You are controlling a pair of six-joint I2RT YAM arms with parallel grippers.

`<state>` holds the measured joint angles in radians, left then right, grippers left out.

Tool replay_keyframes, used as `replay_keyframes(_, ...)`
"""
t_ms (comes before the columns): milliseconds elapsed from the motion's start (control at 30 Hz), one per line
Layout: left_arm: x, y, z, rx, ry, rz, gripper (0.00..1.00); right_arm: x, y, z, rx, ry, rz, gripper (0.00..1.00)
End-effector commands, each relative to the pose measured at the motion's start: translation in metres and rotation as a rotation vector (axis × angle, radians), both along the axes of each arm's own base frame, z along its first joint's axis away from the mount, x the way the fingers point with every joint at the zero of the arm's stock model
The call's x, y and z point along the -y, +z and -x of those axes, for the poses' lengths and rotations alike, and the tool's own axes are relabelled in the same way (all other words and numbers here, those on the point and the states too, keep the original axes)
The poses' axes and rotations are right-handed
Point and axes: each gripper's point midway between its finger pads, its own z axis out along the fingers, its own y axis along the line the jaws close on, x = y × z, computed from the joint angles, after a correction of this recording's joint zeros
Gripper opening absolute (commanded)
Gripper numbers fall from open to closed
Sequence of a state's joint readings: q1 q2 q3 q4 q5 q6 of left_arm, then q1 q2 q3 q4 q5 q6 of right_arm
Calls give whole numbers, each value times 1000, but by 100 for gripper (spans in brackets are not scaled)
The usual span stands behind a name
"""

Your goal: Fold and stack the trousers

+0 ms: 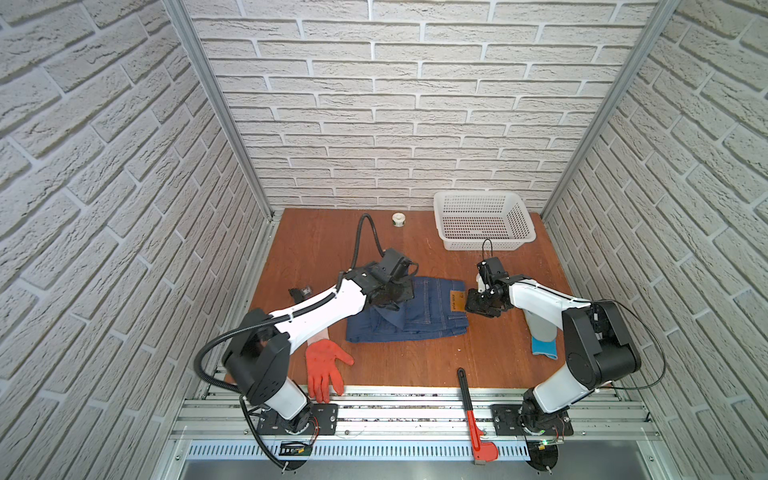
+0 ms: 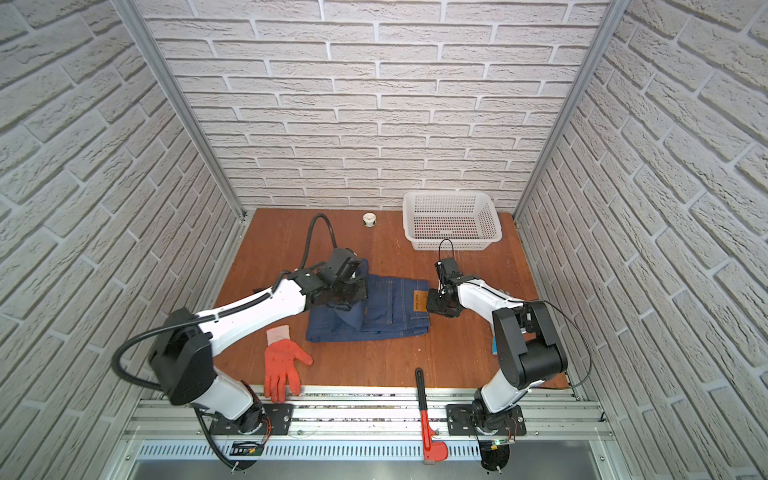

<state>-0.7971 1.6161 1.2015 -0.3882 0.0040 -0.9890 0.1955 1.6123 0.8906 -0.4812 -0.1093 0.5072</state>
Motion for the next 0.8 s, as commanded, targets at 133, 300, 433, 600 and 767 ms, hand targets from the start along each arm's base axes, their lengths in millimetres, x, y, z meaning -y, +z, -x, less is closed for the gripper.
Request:
replay_keyframes(133,79,4,-25,50,-10,110,0,0,1,-3,25,-5,-47,31)
replay_keyframes(300,105,-18,-25,7,-35,102,0,-3,-1,-5,24,-7,-70,28)
replay_keyframes(433,116,-31,-25,-22,-47,87,0,-6,-1,-5,27,-5,-88,27)
replay_keyframes(600,124,-32,-23,-33,-63,90,0,-8,-4,-5,18,-2,-99,24)
replay_keyframes(767,120,-12,-22,-5,-64,97,0,-10,-9,-3,10,1,-109,21)
